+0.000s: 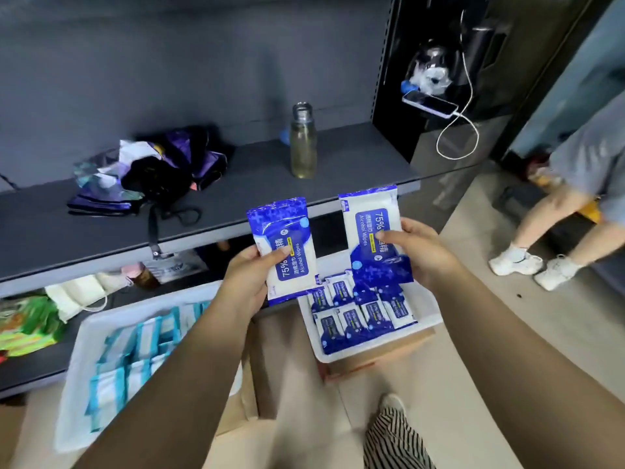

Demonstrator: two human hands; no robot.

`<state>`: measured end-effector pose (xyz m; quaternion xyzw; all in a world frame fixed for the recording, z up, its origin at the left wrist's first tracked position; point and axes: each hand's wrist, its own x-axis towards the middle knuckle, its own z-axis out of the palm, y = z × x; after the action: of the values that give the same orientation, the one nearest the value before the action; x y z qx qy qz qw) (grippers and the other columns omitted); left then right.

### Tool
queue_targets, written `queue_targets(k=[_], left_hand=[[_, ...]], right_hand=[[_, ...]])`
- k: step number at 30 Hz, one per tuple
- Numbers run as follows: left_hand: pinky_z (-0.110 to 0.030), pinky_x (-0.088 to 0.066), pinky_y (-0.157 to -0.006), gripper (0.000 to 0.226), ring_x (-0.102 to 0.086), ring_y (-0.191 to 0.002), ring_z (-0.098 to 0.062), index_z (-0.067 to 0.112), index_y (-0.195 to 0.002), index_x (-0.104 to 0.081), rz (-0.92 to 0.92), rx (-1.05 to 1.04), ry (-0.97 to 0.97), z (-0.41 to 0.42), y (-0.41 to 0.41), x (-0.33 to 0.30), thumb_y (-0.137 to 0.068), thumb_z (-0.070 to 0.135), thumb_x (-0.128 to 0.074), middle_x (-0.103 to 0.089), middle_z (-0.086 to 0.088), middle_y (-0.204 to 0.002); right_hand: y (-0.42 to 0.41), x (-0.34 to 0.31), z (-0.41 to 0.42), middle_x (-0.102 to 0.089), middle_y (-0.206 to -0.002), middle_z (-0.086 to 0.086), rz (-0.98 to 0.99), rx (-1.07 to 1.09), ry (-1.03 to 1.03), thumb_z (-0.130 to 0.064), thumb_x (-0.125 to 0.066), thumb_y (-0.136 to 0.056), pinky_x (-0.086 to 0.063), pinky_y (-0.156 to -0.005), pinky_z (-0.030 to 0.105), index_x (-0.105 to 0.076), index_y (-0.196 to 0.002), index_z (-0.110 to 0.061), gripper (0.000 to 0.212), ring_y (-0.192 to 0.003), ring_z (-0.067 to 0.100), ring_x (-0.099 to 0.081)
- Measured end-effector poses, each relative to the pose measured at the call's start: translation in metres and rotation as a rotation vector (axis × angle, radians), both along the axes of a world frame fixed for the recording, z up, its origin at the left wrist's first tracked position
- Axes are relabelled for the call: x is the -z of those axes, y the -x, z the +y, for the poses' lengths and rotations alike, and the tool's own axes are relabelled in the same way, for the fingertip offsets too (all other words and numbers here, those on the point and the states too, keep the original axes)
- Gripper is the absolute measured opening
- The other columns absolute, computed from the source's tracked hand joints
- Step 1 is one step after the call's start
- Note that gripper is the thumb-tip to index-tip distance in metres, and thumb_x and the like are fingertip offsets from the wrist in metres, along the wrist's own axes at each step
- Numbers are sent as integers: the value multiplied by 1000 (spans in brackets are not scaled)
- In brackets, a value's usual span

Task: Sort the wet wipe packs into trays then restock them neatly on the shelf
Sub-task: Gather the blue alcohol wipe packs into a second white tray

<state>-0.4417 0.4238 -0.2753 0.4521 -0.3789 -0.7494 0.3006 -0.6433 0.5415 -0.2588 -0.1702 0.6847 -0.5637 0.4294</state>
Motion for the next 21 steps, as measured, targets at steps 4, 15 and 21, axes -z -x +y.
queue_targets(k=[4,15,21], left_hand=[[-28,-56,-53,10,-70,-64,-16,8,-88,-64,-101,-36,-87,8,67,49,-82,0,-63,-72,-6,-79],[-32,-54,-69,12,-69,-71,-19,15,-83,-62,-344,-30,-307,18,235,220,-81,5,-68,-72,-5,-77],[-33,-44,-80,14,-61,-87,-24,15,-80,-64,-475,34,-344,25,271,354,-78,3,-70,-67,-7,-86]], right_hand=[[84,43,2,-72,-83,2,-75,-2,-110,-11,-64,-85,-55,-53,28,-62,-92,-16,9,-68,16,-71],[237,218,-35,-67,-104,18,-144,-165,-488,-3,-65,-82,-51,-89,49,-64,-98,-8,17,-88,32,-66],[253,349,-33,-65,-108,23,-149,-133,-653,2,-62,-83,-49,-93,49,-63,-101,-3,19,-90,31,-63]])
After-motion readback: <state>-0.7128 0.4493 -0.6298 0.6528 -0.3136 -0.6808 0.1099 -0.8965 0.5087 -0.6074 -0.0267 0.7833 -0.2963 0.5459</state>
